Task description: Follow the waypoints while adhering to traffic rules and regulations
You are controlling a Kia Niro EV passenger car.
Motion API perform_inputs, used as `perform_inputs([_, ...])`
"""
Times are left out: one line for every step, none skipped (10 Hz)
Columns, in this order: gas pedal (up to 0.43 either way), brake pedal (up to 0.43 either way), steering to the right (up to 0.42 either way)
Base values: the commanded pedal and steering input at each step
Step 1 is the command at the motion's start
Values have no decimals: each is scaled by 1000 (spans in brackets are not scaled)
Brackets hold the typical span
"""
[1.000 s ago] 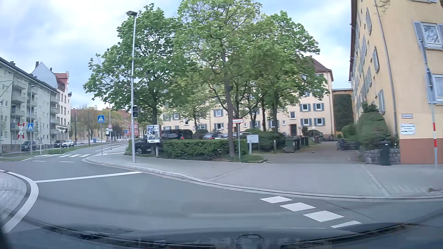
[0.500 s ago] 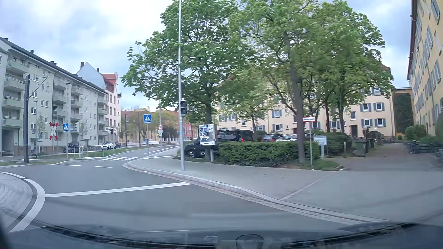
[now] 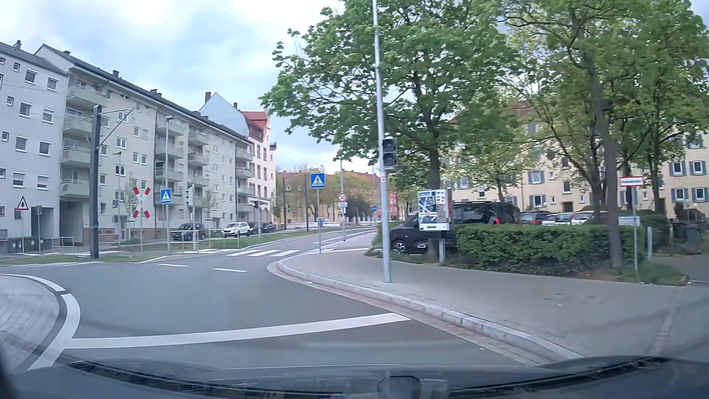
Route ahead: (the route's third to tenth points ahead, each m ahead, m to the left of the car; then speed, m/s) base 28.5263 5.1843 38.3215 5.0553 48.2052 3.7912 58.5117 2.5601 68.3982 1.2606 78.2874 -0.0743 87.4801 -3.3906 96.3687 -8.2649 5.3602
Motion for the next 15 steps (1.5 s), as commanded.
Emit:
perform_inputs([98, 0, -291])
perform_inputs([98, 0, -289])
perform_inputs([98, 0, -286])
perform_inputs([98, 0, -284])
perform_inputs([98, 0, -283])
perform_inputs([98, 0, -280])
perform_inputs([98, 0, -273])
perform_inputs([98, 0, -257])
perform_inputs([98, 0, -239])
perform_inputs([98, 0, -219])
perform_inputs([98, 0, -191])
perform_inputs([98, 0, -156])
perform_inputs([98, 0, -130])
perform_inputs([98, 0, -100])
perform_inputs([98, 0, -73])
